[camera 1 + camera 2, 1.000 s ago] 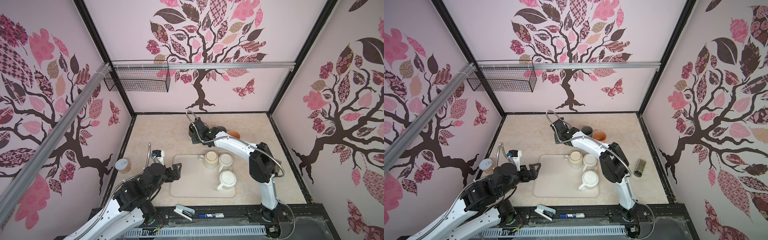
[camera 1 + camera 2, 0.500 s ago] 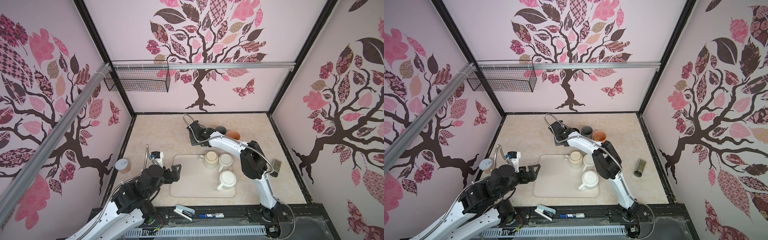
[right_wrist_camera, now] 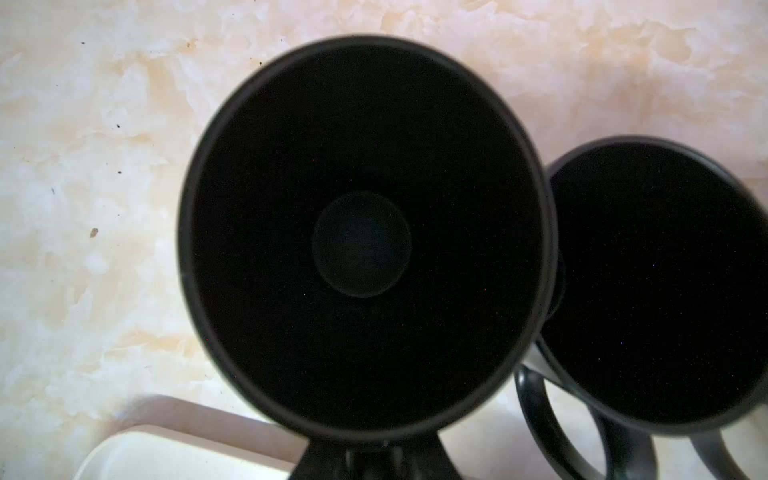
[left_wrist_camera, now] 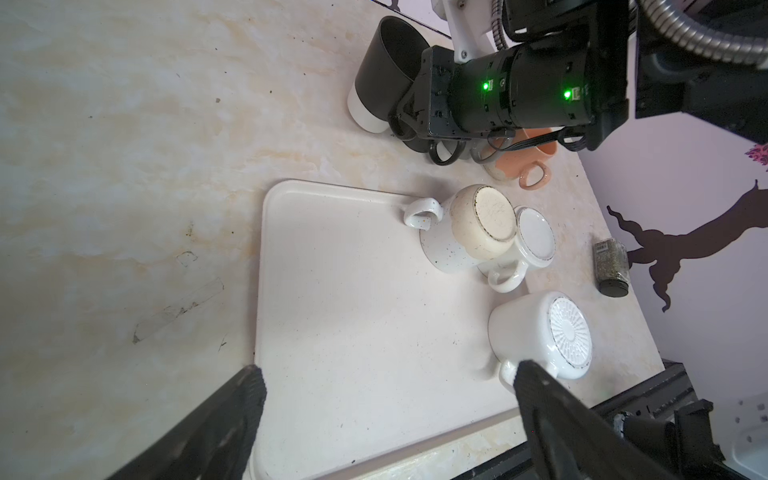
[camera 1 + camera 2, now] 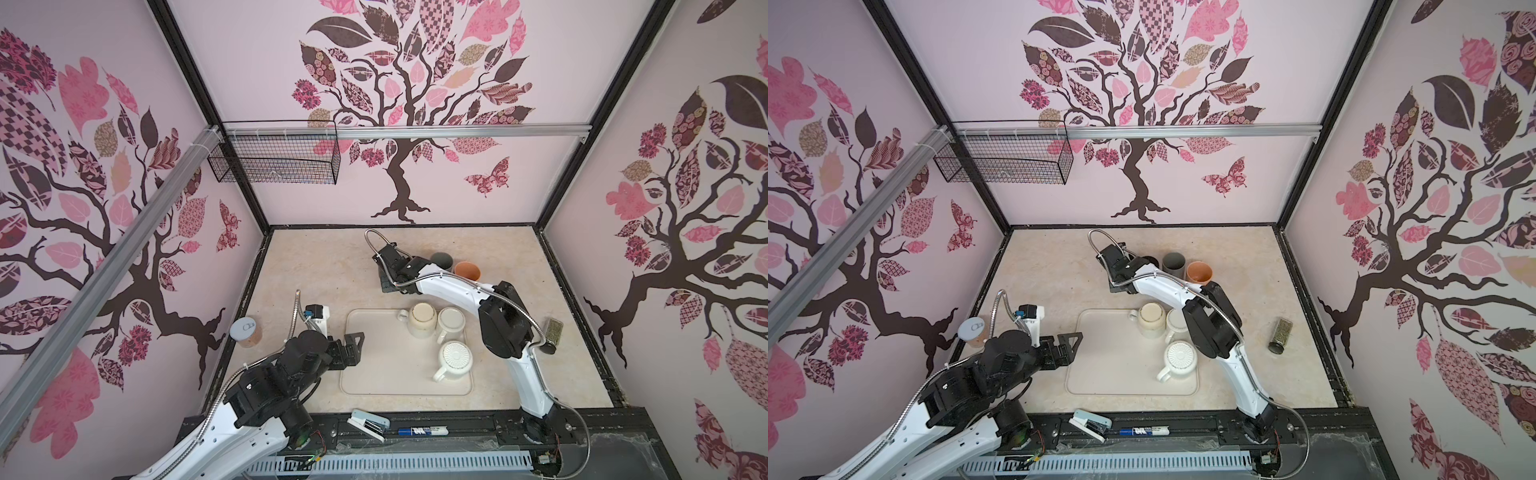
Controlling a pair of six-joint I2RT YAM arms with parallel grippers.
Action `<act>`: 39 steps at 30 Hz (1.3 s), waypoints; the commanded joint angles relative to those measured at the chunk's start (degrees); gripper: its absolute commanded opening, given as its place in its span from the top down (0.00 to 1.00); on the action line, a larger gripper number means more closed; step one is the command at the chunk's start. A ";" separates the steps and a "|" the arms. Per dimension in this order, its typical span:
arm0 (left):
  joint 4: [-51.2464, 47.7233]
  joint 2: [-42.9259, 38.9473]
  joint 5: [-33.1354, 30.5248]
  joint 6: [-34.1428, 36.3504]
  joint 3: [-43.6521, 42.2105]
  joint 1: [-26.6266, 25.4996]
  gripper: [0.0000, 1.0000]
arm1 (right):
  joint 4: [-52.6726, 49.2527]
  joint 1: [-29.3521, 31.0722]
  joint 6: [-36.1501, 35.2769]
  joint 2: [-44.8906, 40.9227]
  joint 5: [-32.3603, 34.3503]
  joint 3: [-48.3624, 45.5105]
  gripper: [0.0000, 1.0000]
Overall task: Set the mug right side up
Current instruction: 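Lower the mug upright beside the black mug with the right gripper, then open and raise the right gripper while the left gripper moves over the tray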
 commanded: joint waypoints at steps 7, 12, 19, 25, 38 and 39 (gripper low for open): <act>0.03 -0.60 0.38 -0.15 -2.15 0.05 0.03 | 2.73 -0.15 0.52 2.59 2.00 1.14 0.86; -0.21 -0.67 0.52 -0.15 -2.07 0.08 0.03 | 2.63 -0.19 1.11 3.07 1.62 1.22 0.83; -0.08 -0.77 0.76 -0.24 -2.20 0.08 0.03 | 2.17 -0.08 1.72 2.66 1.54 1.03 0.75; 0.08 -1.08 0.74 0.02 -2.40 0.04 0.03 | 2.45 0.28 2.25 -0.15 0.38 -0.19 0.64; 4.84 5.43 1.44 4.42 -1.78 0.08 0.03 | 5.16 0.69 2.70 -14.09 -3.83 -8.28 0.48; 5.04 6.82 1.51 5.01 -1.08 0.00 0.03 | 5.72 0.83 2.61 -16.38 -3.81 -9.89 0.48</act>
